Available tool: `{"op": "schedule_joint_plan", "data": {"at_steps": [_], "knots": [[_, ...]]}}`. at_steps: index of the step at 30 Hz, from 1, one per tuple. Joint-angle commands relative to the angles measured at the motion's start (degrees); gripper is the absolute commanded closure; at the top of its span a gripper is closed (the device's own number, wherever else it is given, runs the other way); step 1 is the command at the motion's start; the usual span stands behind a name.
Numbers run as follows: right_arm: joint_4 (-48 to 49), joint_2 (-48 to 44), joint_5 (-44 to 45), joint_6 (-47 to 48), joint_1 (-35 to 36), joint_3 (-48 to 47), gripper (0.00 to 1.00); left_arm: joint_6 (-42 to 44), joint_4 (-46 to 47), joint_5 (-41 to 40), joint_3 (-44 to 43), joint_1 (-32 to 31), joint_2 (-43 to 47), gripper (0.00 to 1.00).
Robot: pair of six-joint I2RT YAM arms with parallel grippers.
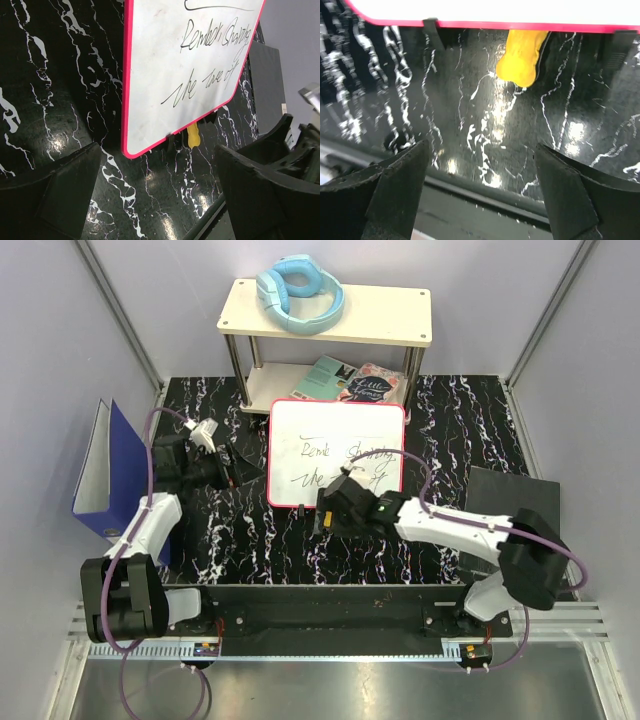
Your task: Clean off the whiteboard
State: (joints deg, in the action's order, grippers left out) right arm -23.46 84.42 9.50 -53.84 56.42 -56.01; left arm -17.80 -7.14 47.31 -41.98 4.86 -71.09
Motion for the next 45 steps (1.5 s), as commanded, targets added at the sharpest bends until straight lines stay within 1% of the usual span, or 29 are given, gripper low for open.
{"op": "schedule_joint_plan", "data": {"at_steps": [1,7,15,24,28,29,32,33,36,38,42,44,45], "knots": [[-4.47,6.78,7.53,-3.11,1.67,-6.3,0.08,-0.13,2.13,1.91,-1.62,0.32,2.1,0.01],[-9.22,14.52,15.11,-2.5,1.58,-12.19,0.11,-0.92,2.13,3.31,-2.06,0.32,0.69,0.01],[-9.94,21.65,16.87,-1.79,1.5,-16.68,0.13,-2.24,3.62,5.07,-1.71,0.32,-0.1,0.01],[-9.85,24.38,19.77,-2.67,1.5,-17.56,0.24,-2.68,3.88,5.77,-1.44,0.24,-0.63,0.01],[-9.23,25.44,19.68,-2.93,1.5,-17.03,0.34,-3.2,4.93,6.74,-1.35,0.32,-0.45,0.01],[-8.71,25.53,19.77,-2.93,1.58,-16.77,0.42,-3.46,5.55,7.79,-1.18,0.32,-0.45,0.01],[-7.3,25.7,18.55,-2.41,1.58,-15.89,0.52,-4.17,6.96,8.58,-0.56,0.32,-0.1,0.01],[-6.95,25.62,17.84,-2.23,1.67,-15.8,0.58,-4.26,6.96,8.68,-0.39,0.32,-0.01,0.01],[-5.98,25.53,15.12,-2.14,2.19,-15.1,0.67,-4.43,6.96,8.94,-0.39,0.32,-0.27,0.01],[-5.98,25.35,13.1,-2.23,2.9,-14.92,0.71,-4.52,6.87,9.38,-0.3,0.32,-0.63,0.01],[-7.65,25.27,10.55,-3.37,5.18,-14.74,0.72,-4.43,6.96,9.47,-0.3,0.32,-0.8,0.01],[-8.17,25.27,8.88,-3.46,5.54,-14.57,0.64,-4.35,6.96,9.47,-0.21,0.32,-0.89,0.01],[-8.09,25.35,8.7,-3.55,5.54,-14.48,0.58,-4.35,6.96,9.47,-0.3,0.24,-0.89,0.01]]}}
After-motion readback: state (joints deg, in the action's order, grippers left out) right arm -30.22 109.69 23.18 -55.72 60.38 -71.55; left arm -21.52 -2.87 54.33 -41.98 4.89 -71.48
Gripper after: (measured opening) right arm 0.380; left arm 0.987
